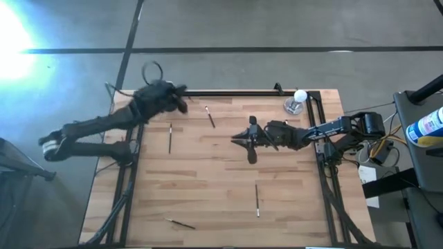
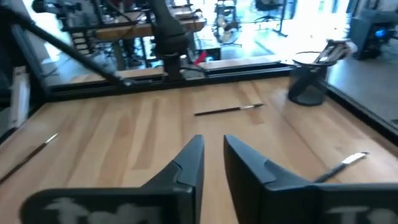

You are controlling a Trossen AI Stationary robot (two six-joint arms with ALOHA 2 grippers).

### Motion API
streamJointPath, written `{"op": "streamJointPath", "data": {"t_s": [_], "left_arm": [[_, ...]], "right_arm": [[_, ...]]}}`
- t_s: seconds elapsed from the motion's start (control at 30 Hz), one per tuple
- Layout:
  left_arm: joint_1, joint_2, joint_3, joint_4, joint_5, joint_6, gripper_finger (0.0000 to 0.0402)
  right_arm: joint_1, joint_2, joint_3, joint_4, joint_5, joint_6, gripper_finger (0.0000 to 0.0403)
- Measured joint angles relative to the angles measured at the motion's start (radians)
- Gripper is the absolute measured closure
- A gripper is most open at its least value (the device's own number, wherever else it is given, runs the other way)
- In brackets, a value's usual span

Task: Put items in baskets/containers
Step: Put the foundation brush into the pen holder, then put the liner brush into the pen holder

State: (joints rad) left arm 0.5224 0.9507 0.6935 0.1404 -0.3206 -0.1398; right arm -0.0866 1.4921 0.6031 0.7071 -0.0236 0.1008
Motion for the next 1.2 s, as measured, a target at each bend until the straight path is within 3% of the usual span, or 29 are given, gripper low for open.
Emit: {"op": "streamJointPath", "data": {"t_s": [0.17, 0.43, 0.73, 0.93, 1.2], "left_arm": [[0.205, -0.014, 0.022, -0.139, -0.004, -0.019, 0.0392], [0.403, 0.101, 0.039, -0.257, 0.009, -0.043, 0.0392], [0.432, 0.231, 0.038, -0.252, 0.013, -0.046, 0.0391], [0.431, 0.290, 0.035, -0.284, 0.063, -0.067, 0.0333], [0.398, 0.196, 0.039, -0.416, 0.124, -0.033, 0.0285]], "right_arm": [[0.001, 0.000, -0.004, 0.002, -0.002, -0.007, 0.0389], [0.001, 0.000, -0.011, 0.001, -0.002, -0.007, 0.0394], [0.001, 0.000, -0.017, 0.004, 0.000, -0.008, 0.0394], [0.001, 0.000, -0.020, 0.004, 0.000, -0.016, 0.0394], [0.001, 0.000, -0.024, 0.003, -0.001, -0.022, 0.0394]]}}
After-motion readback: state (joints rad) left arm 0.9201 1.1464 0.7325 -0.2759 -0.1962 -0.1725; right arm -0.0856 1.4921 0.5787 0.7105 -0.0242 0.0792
